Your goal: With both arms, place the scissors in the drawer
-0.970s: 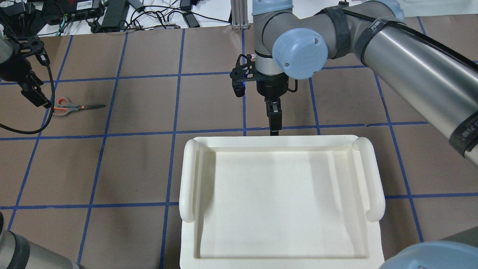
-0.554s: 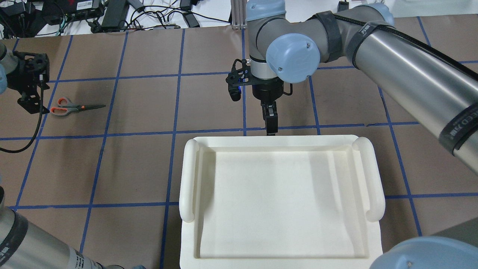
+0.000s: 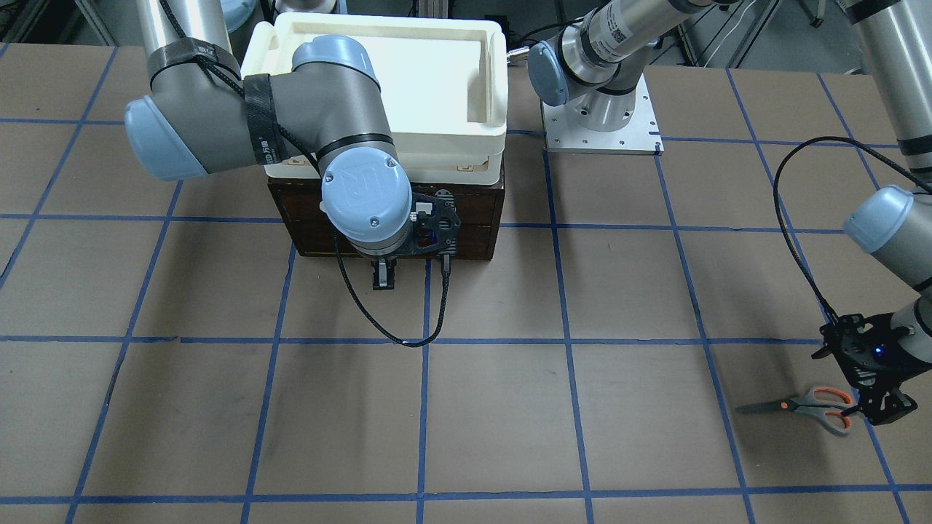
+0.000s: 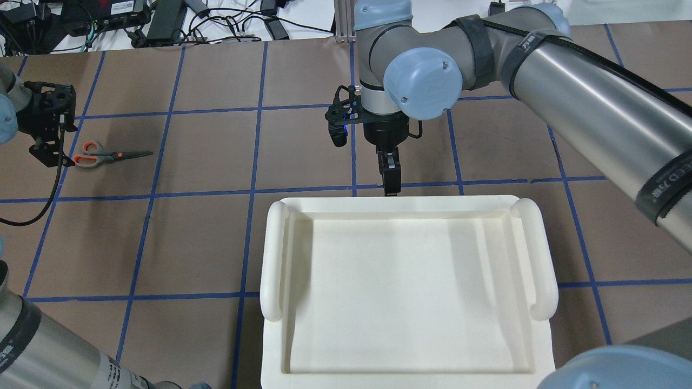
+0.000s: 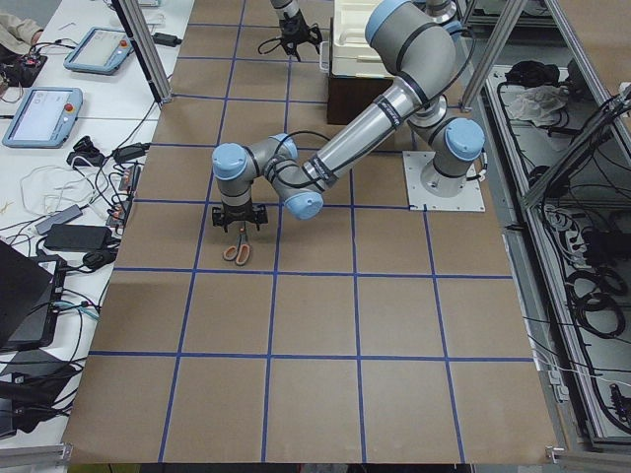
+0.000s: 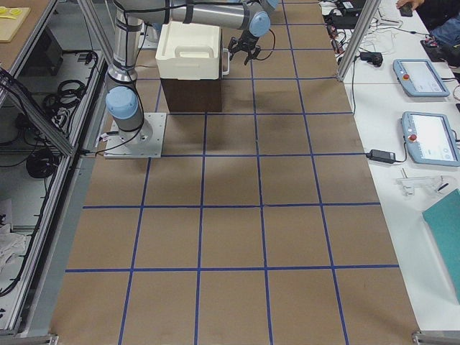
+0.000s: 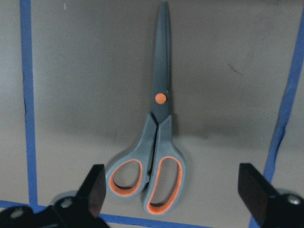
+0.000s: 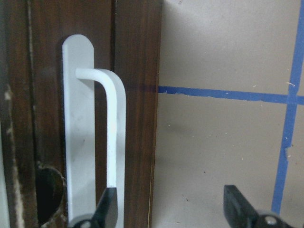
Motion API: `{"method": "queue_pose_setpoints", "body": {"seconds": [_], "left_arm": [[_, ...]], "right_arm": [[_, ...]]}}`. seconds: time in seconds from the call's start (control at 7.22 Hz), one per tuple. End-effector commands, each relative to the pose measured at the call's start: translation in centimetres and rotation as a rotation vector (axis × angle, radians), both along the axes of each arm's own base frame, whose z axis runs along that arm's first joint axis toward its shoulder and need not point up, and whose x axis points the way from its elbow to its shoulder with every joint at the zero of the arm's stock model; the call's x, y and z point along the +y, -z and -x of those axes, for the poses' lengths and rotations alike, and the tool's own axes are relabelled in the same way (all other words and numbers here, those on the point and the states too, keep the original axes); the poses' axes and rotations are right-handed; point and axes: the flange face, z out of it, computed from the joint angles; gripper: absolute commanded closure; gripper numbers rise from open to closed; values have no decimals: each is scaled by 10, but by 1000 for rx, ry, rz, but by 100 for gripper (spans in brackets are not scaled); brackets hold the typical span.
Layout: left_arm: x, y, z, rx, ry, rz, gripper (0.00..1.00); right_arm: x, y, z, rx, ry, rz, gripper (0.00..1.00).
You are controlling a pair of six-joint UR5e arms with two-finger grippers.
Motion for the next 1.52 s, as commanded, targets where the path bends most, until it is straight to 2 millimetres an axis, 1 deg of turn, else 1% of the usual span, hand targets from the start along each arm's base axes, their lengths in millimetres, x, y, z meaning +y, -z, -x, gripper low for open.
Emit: {"method": "queue_pose_setpoints", "body": {"seconds": [0.0,0.14,0.28,0.55,0.69,0.83,0.97,1.11,1.25,1.39], "left_arm": [[-15,20,-8,-24,52,44,0],[-18,33,-10,-28,67,51,0],[-19,38,-7,2,76,61,0],[-15,48,-3,44,78,27,2],[-12,54,0,59,76,9,2],[-12,52,-1,56,76,10,4],[-12,55,-1,61,74,6,6],[-12,61,-1,66,74,1,9],[-13,64,-1,68,71,-2,10],[-13,64,-1,67,69,-3,14]], "right_arm": [[3,3,-1,1,-3,-12,19],[3,7,-1,3,-7,-17,23],[2,9,-1,4,-9,-22,25],[5,12,0,2,-21,-28,26],[6,8,0,3,-20,-19,26],[7,-1,0,2,-23,-10,26],[8,-2,0,0,-16,-17,26],[9,-2,0,3,-16,-28,26],[12,2,1,6,-14,-38,26],[16,3,0,10,-26,-57,26]]}}
